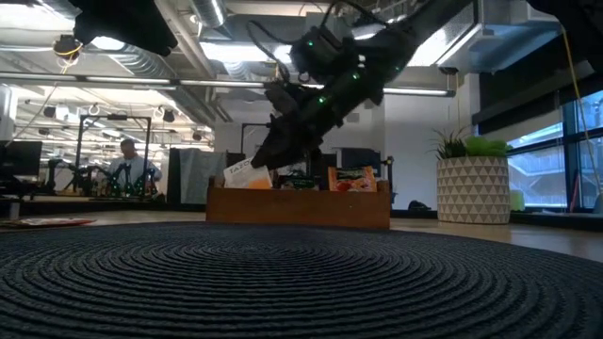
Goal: Pick & Place Tea
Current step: Put the white tea bag into the left of the wooden organizer
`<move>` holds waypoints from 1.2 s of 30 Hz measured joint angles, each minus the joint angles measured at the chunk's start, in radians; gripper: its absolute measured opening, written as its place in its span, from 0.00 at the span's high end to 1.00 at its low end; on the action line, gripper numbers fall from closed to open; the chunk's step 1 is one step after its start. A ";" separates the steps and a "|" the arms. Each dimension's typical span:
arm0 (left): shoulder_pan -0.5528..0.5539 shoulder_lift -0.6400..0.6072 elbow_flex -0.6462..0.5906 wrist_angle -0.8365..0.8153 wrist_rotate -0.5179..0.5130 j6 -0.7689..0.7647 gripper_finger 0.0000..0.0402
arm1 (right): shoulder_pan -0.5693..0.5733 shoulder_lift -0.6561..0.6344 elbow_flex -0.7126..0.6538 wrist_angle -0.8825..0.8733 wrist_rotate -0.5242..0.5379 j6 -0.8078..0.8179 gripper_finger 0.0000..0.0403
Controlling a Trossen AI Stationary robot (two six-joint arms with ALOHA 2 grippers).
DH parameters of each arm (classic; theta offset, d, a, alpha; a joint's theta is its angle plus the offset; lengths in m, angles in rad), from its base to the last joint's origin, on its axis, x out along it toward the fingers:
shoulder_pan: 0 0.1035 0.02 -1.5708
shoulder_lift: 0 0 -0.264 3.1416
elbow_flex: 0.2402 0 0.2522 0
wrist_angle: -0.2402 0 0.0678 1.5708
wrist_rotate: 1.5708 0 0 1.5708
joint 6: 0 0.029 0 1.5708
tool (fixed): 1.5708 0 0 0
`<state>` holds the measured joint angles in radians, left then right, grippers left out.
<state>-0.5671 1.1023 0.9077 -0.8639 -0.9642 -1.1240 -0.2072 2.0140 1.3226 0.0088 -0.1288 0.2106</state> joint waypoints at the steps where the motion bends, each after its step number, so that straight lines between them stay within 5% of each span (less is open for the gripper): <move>1: 0.000 0.000 0.000 0.000 0.001 0.002 0.74 | -0.004 0.000 0.023 -0.036 -0.005 -0.011 0.75; 7: 0.000 0.000 0.000 -0.001 0.025 0.005 0.73 | -0.018 0.000 0.121 -0.169 -0.031 -0.044 0.75; 36: 0.000 0.000 0.000 -0.001 0.069 0.005 0.73 | -0.041 0.050 0.165 -0.140 -0.155 0.022 0.76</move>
<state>-0.5674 1.1023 0.9073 -0.8646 -0.8951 -1.1194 -0.2485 2.0636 1.4879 -0.1316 -0.2840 0.2325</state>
